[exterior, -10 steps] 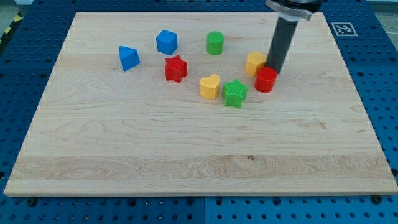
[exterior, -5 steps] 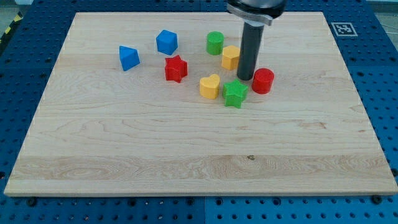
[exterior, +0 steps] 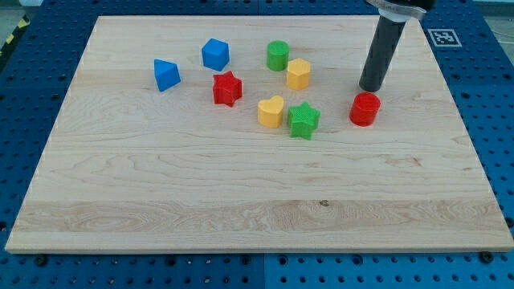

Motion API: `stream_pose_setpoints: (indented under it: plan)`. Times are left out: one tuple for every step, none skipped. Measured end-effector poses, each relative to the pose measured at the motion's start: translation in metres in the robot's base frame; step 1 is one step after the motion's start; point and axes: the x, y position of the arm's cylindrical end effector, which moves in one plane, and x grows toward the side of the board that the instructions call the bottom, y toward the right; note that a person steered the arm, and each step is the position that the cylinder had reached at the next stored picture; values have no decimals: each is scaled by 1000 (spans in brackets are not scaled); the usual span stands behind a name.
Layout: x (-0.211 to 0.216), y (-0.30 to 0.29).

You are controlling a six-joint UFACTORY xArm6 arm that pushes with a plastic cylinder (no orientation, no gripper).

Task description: Separate the yellow hexagon and the red circle

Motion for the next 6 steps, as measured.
stream_pose_setpoints:
  plan:
    - [0,7]
    - [9,26]
    - [42,36]
    - [75,37]
    - [103,37]
    - [124,37]
